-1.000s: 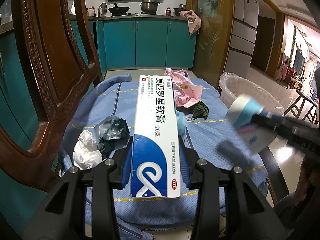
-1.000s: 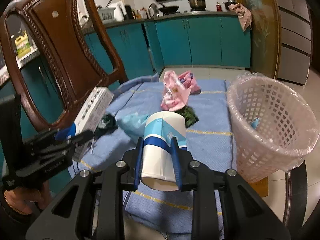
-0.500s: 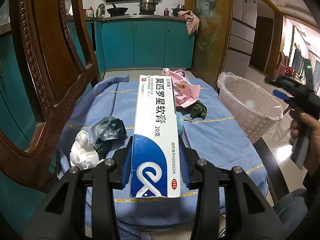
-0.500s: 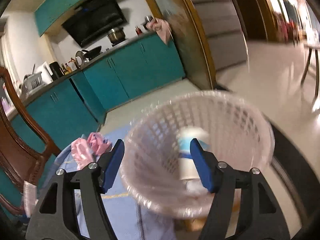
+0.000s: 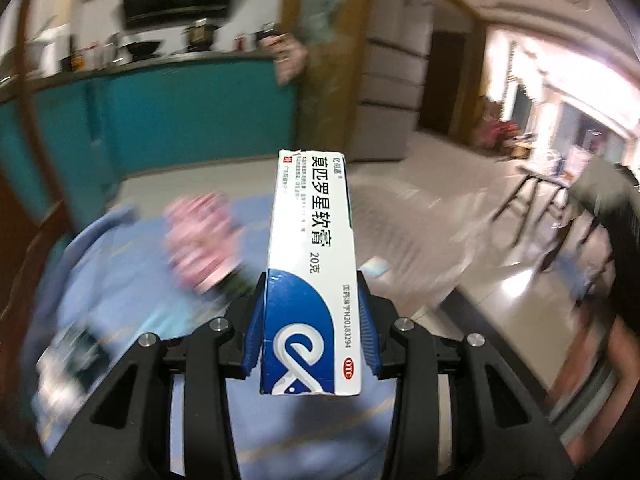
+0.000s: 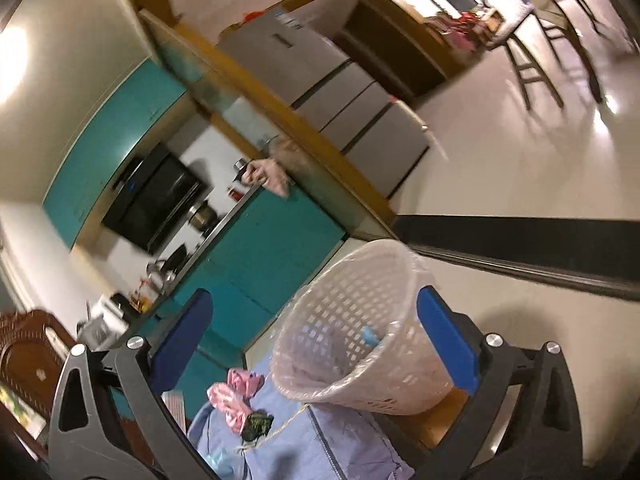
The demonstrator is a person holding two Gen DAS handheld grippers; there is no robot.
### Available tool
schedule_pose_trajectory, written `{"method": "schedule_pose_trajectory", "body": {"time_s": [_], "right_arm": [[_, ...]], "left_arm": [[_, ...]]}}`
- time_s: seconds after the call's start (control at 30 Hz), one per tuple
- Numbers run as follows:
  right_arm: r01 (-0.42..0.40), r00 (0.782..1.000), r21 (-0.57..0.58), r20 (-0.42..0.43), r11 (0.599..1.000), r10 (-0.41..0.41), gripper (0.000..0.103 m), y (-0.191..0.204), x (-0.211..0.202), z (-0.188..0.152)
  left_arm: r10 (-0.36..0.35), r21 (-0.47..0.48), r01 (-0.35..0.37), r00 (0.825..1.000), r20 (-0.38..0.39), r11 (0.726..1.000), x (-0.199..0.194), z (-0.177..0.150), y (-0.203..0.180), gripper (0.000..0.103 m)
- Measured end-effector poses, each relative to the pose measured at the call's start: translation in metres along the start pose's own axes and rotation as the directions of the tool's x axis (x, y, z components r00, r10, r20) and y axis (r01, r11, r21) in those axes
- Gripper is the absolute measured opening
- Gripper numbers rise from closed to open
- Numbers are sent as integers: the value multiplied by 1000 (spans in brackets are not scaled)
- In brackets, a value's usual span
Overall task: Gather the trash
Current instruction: 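Carry the white medicine box with the left gripper into the basket and release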
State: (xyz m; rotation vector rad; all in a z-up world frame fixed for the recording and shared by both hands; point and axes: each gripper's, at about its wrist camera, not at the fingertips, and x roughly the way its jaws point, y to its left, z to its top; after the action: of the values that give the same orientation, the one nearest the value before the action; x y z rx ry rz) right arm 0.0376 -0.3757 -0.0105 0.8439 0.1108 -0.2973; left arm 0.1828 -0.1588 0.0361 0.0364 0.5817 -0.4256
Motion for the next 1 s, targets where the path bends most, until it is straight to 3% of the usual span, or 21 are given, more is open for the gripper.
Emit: {"method": "schedule_pose_trajectory", "body": {"time_s": [0.07,0.13,0.17,0.2,0.27,0.33,0.5,0.63,0.77,0.83,0.9,1.0], "right_arm": [[-1,1000,-13,-5,1000,1,100,3,1,-1],[-16,1000,-35,-15,999,16,99,8,2,-3],[-22,1000,-42,-19,999,21,100,9,5,-3],[-29,999,-55,-19,998,28,100,11,4,-3],[-35,999,-76,-21,996,34,99,14,3,0],[-54,998,-98,-45,994,50,100,18,5,-2],[-121,988,-210,-124,970,96,100,44,14,-15],[-190,965,-378,-241,906,102,100,79,23,-44],[-213,958,-533,-278,819,68,99,108,10,-79],[-236,954,-583,-291,778,72,99,119,2,-95],[-268,942,-628,-328,731,63,99,127,-3,-115],[-312,921,-660,-388,684,46,99,135,-2,-132]], "left_arm": [[-36,32,35,999,16,999,24,33,-28,43],[-48,39,48,999,19,998,56,61,-49,56],[-34,35,33,999,8,999,67,67,-53,79],[-12,30,12,1000,-7,999,80,71,-56,95],[32,29,-31,999,-39,999,96,67,-57,95],[27,42,-24,998,-60,999,95,54,-51,95],[134,65,-132,991,-22,989,39,0,-10,96],[281,-20,-280,960,20,960,-22,-46,47,98],[443,-77,-439,896,29,895,-73,-93,93,98],[503,-118,-500,864,-7,858,-90,-114,114,98],[500,-175,-504,863,-70,846,-97,-126,128,98],[500,-197,-506,862,-81,840,-103,-131,139,98]]}}
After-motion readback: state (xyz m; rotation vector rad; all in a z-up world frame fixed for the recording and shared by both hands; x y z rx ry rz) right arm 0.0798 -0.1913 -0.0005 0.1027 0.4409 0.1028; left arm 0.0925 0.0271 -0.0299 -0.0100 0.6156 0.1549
